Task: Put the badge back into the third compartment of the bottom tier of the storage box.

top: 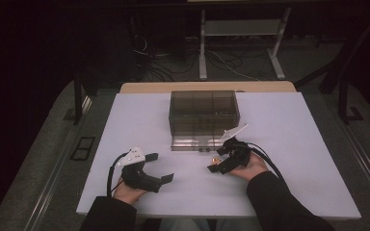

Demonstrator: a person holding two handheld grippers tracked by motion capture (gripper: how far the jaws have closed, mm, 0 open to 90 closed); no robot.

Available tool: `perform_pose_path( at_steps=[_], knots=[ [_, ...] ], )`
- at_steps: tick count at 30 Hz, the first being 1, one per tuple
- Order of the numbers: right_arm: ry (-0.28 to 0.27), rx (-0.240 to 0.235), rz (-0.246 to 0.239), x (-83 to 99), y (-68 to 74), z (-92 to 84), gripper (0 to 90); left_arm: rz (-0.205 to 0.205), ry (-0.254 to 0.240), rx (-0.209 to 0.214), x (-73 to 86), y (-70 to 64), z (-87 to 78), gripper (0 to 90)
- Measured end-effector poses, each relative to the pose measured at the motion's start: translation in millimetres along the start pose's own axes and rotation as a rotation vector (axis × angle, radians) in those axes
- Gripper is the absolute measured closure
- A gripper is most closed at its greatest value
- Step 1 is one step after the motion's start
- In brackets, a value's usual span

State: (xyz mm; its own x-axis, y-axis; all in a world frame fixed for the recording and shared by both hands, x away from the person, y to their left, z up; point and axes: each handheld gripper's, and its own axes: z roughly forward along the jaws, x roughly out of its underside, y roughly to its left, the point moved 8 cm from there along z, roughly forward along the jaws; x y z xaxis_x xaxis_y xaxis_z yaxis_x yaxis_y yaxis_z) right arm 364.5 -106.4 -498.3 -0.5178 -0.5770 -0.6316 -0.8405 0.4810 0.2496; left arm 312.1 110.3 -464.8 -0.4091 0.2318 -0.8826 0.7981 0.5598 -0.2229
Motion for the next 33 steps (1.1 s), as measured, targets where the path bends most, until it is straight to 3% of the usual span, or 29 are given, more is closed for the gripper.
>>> perform_pose_path(
  at_steps=[7, 8, 15, 33],
  knots=[
    [-0.005, 0.005, -0.002, 0.4, -7.5, 2.1, 17.6, 0.002, 0.003, 0.0, 0.2, -0.5, 0.3, 0.0],
    [-0.006, 0.0, 0.002, 0.5, -7.9, 2.4, 22.0, 0.002, 0.003, 0.0, 0.2, -0.6, 0.3, 0.0],
    [-0.016, -0.023, -0.005, 0.4, -10.8, 2.9, 31.0, 0.005, 0.003, 0.0, 0.2, -0.4, 0.3, 0.0],
    [-0.006, -0.026, -0.097, 1.2, -10.2, 3.9, 62.9, -0.002, -0.002, 0.003, -0.4, 0.1, -0.3, 0.0]
  ],
)
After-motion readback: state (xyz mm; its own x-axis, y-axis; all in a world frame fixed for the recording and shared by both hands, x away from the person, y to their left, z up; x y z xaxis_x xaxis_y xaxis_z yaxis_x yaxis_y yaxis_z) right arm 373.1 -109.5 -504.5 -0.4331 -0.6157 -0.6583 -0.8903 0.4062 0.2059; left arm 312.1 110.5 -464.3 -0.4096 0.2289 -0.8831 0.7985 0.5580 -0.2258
